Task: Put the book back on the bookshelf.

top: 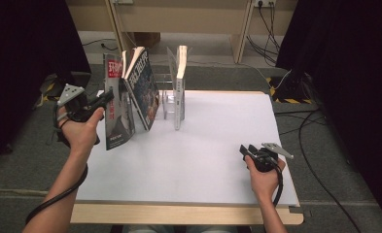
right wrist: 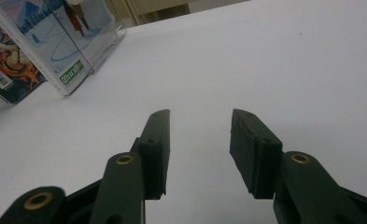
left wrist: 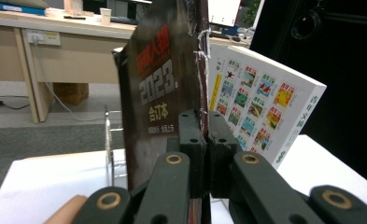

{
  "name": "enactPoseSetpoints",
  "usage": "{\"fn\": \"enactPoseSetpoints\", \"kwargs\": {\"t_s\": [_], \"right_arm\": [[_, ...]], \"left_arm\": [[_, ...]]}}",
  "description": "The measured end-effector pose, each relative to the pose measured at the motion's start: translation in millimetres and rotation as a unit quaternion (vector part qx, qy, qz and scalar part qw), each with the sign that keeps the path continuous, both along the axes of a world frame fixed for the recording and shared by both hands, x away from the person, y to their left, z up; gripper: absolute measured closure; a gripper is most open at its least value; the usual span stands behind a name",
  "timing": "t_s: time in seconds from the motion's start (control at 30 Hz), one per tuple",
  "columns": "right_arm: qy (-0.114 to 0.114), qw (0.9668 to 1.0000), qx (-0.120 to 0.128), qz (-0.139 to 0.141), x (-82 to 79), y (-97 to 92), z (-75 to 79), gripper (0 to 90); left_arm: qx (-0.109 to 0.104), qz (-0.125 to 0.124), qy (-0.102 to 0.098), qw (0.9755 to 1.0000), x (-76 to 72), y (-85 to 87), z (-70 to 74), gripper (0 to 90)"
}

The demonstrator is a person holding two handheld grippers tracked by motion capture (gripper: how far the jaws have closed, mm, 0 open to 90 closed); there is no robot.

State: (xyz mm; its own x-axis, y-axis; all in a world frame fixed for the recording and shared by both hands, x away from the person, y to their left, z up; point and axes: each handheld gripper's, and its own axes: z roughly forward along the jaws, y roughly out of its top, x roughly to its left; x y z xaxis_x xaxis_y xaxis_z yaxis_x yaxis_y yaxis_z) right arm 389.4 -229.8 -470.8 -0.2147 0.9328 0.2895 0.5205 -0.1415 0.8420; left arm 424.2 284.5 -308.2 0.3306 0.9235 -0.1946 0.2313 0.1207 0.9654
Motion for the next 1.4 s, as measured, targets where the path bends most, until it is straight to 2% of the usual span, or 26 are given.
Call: {"fn": "enactPoseSetpoints", "kwargs": {"t_s": [0.23, 0.33, 0.5, 0.53, 0.57, 0.63, 0.67, 0.77, 0.83, 0.97, 1.07, 1.13, 1.27, 1.4], "right_arm": [[0.004, 1.0, -0.002, 0.001, 1.2, -0.8, -2.7, 58.9], [0.003, 1.0, -0.002, 0.001, 1.3, -1.2, -2.5, 58.8], [0.004, 1.0, -0.004, 0.002, 1.7, -1.4, -4.2, 58.9], [0.007, 1.0, -0.001, 0.0, 1.3, -0.7, -4.3, 58.8], [0.007, 1.0, -0.001, 0.0, 1.3, -0.6, -4.4, 58.8], [0.007, 1.0, -0.002, 0.001, 1.2, -0.4, -4.6, 58.9], [0.007, 1.0, -0.003, 0.001, 1.2, -0.5, -4.7, 58.8], [0.008, 1.0, -0.004, 0.001, 1.7, -2.1, -5.9, 58.8], [0.01, 0.9999, -0.002, 0.0, 1.9, -2.3, -6.7, 58.8], [0.008, 1.0, -0.005, 0.003, 0.7, -1.3, -6.0, 58.8], [0.008, 1.0, -0.004, 0.004, 0.6, -0.3, -5.8, 58.8], [0.007, 0.9999, -0.007, 0.006, 1.0, 0.1, -6.5, 58.8], [0.011, 0.9999, -0.005, 0.007, -0.1, 1.9, -6.8, 58.7], [0.014, 0.9999, -0.004, 0.008, 0.5, 2.1, -8.0, 58.5]], "left_arm": [[-0.002, -0.004, -0.003, 1.0, 17.8, -6.7, 6.7, 86.5], [-0.002, -0.001, -0.006, 1.0, 27.1, -7.0, 5.5, 86.5], [0.005, 0.012, -0.015, 0.9998, 46.4, -3.6, -8.9, 86.4], [0.005, 0.012, -0.015, 0.9998, 46.4, -3.6, -8.9, 86.4], [0.005, 0.022, -0.011, 0.9997, 53.7, -0.1, -18.8, 86.3], [0.006, 0.036, -0.011, 0.9993, 57.3, 3.4, -28.4, 86.2], [0.008, 0.041, -0.009, 0.9991, 57.8, 4.9, -31.7, 86.1], [0.042, 0.05, -0.013, 0.9978, 55.9, 6.5, -36.4, 86.1], [0.036, 0.059, -0.013, 0.9976, 54.6, 11.8, -37.8, 86.0], [0.042, 0.086, -0.025, 0.9952, 48.1, 22.7, -45.2, 85.9], [0.049, 0.08, -0.029, 0.9952, 40.0, 24.5, -55.2, 85.6], [0.058, 0.082, -0.034, 0.9943, 34.4, 25.2, -63.8, 85.2], [0.054, 0.084, -0.026, 0.9947, 27.6, 31.5, -79.2, 84.3], [0.054, 0.087, -0.017, 0.9946, 23.6, 36.9, -83.4, 82.5]]}}
